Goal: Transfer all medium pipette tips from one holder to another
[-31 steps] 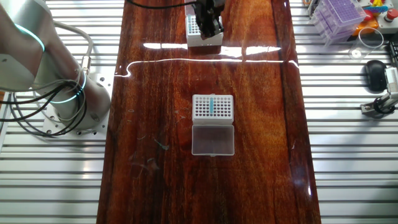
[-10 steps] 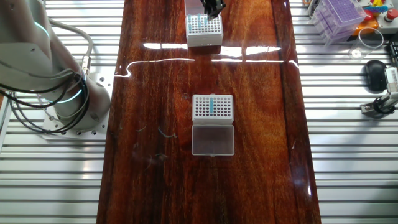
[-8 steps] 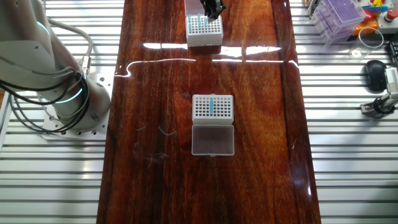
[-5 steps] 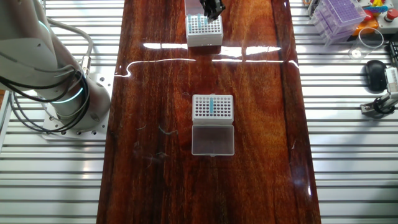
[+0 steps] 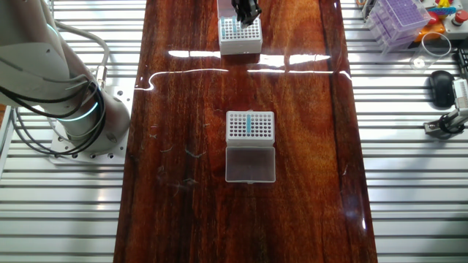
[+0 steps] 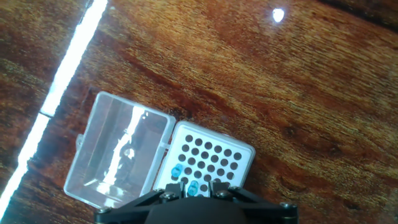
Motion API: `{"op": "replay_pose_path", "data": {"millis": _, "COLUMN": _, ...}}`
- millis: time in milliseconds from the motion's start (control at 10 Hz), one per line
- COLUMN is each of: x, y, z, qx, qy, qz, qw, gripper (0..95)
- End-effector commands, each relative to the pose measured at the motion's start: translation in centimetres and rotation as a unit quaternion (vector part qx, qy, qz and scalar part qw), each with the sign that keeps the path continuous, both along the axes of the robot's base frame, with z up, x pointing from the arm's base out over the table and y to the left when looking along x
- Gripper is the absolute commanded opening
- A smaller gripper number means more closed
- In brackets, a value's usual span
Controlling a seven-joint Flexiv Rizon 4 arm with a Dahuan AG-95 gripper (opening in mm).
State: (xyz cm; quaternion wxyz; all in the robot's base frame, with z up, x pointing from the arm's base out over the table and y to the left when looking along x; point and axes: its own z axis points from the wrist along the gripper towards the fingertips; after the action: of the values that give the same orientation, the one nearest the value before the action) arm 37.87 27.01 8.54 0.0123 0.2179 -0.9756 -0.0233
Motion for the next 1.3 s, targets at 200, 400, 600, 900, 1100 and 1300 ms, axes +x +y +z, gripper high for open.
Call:
{"op": "replay_pose_path", "data": {"millis": 200, "x": -0.02, "y": 0.0, "z": -0.01, "qx": 0.0, "qy": 0.0, "qz": 0.0, "qw": 1.0, "gripper": 19.0}}
{"op": "replay_pose_path", "data": {"millis": 400, "x": -0.05, "y": -0.02, "z": -0.03, "qx": 0.0, "qy": 0.0, "qz": 0.0, "qw": 1.0, "gripper": 19.0}}
{"op": "replay_pose_path", "data": {"millis": 600, "x": -0.15, "y": -0.04, "z": -0.1, "qx": 0.0, "qy": -0.001, "qz": 0.0, "qw": 1.0, "gripper": 19.0}}
{"op": "replay_pose_path", "data": {"millis": 900, "x": -0.18, "y": 0.12, "z": -0.22, "qx": 0.0, "qy": -0.001, "qz": -0.001, "qw": 1.0, "gripper": 19.0}}
{"op": "replay_pose_path", "data": {"millis": 1100, "x": -0.17, "y": 0.25, "z": -0.35, "qx": -0.001, "qy": -0.001, "qz": -0.001, "qw": 1.0, "gripper": 19.0}}
{"op": "replay_pose_path", "data": {"millis": 1300, "x": -0.17, "y": 0.26, "z": -0.46, "qx": -0.002, "qy": -0.001, "qz": 0.0, "qw": 1.0, "gripper": 0.0}}
